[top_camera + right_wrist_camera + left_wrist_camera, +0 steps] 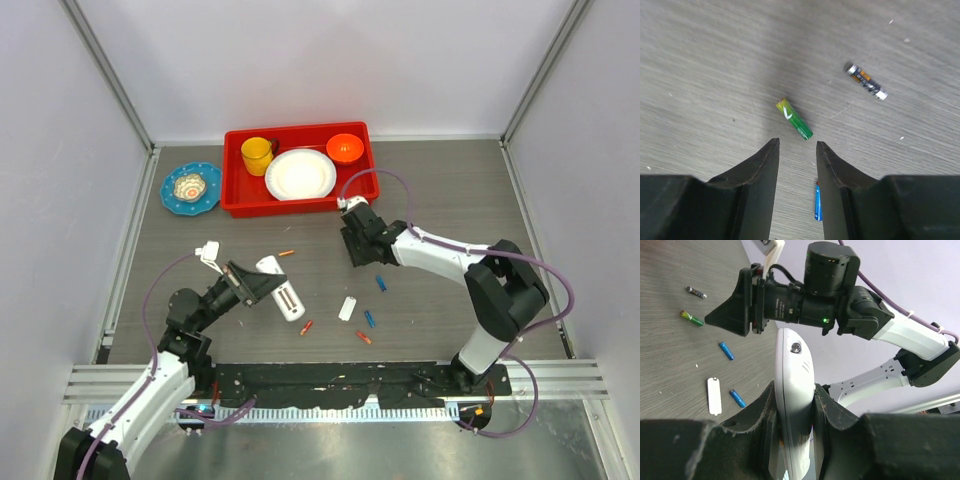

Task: Load the batteries into the remote control
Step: Pick up the battery from the center of the board.

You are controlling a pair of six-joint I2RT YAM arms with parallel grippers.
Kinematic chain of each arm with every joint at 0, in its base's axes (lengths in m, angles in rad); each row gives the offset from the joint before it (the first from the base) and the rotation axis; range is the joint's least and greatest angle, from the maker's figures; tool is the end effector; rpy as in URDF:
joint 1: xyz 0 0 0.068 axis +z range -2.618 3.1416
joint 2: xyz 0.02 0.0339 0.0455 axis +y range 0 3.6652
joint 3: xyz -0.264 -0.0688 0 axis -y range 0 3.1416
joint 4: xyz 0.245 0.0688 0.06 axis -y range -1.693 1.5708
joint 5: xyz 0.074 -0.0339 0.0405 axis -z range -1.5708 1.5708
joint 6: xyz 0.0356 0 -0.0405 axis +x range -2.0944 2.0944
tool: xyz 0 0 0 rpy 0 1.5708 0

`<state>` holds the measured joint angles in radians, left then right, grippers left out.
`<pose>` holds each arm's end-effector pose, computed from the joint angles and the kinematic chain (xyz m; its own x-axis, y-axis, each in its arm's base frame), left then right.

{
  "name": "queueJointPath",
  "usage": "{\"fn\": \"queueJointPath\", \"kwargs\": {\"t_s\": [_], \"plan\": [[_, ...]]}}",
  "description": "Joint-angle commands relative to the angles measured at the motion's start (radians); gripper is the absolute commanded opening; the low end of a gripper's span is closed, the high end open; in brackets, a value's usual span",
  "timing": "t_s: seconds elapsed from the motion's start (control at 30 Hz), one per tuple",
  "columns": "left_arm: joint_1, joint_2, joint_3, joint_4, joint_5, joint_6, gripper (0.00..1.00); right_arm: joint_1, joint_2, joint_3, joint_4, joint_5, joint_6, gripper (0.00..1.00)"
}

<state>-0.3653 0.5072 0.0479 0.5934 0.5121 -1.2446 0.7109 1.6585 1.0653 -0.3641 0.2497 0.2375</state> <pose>0.1241 -0.0661 0.2009 -0.6846 -0.6222 -0.3796 0.3634 0.1601 -0.9178 0.2651 0.2167 0.2006 -0.7256 -0.3240 -0.6071 -0.3640 0.9294 -0.0609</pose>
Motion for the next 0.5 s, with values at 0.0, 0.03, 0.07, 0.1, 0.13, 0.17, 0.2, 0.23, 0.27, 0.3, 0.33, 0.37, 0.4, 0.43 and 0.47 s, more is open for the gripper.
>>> {"fn": "queueJointPath", "kwargs": {"t_s": [0.0, 0.03, 0.07, 0.1, 0.13, 0.17, 0.2, 0.23, 0.27, 0.3, 0.33, 0.37, 0.4, 0.43, 0.47], "plan": [[0.0, 0.022, 0.0, 0.059, 0.029, 0.01, 0.0, -0.005, 0.017, -0.015, 0.03, -0.089, -0.164, 0.44], [0.0, 0.031, 0.001, 0.063, 0.034, 0.01, 0.0, -0.005, 0.017, -0.014, 0.033, -0.092, -0.168, 0.47], [0.0, 0.039, 0.001, 0.072, 0.043, 0.01, 0.0, -0.007, 0.015, -0.019, 0.039, -0.101, -0.182, 0.5], [-0.001, 0.048, 0.001, 0.085, 0.048, 0.008, 0.0, -0.005, 0.015, -0.021, 0.043, -0.102, -0.185, 0.53], [-0.001, 0.054, 0.001, 0.086, 0.048, 0.008, 0.0, -0.008, 0.017, -0.022, 0.047, -0.098, -0.187, 0.54], [-0.003, 0.056, 0.001, 0.088, 0.046, 0.01, 0.0, -0.011, 0.02, -0.021, 0.047, -0.098, -0.19, 0.54], [-0.003, 0.057, 0.001, 0.092, 0.048, 0.01, 0.0, -0.016, 0.027, -0.022, 0.048, -0.102, -0.191, 0.54], [-0.004, 0.059, 0.001, 0.095, 0.045, 0.01, 0.0, -0.018, 0.033, -0.021, 0.05, -0.104, -0.19, 0.54], [-0.004, 0.059, 0.0, 0.094, 0.043, 0.011, 0.0, -0.019, 0.038, -0.019, 0.051, -0.104, -0.19, 0.53], [-0.004, 0.059, 0.0, 0.094, 0.039, 0.011, 0.01, -0.021, 0.052, -0.015, 0.051, -0.101, -0.188, 0.52], [-0.004, 0.059, -0.002, 0.095, 0.04, 0.013, 0.0, -0.022, 0.056, -0.014, 0.053, -0.098, -0.188, 0.52], [-0.004, 0.059, -0.002, 0.094, 0.039, 0.013, 0.0, -0.022, 0.061, -0.014, 0.056, -0.096, -0.188, 0.5], [-0.004, 0.059, -0.003, 0.095, 0.04, 0.013, 0.0, -0.024, 0.067, -0.013, 0.06, -0.093, -0.188, 0.5], [-0.004, 0.056, -0.005, 0.095, 0.042, 0.011, 0.01, -0.028, 0.069, -0.013, 0.065, -0.093, -0.185, 0.49], [-0.004, 0.054, -0.005, 0.094, 0.04, 0.011, 0.0, -0.031, 0.072, -0.013, 0.068, -0.095, -0.185, 0.48]]}}
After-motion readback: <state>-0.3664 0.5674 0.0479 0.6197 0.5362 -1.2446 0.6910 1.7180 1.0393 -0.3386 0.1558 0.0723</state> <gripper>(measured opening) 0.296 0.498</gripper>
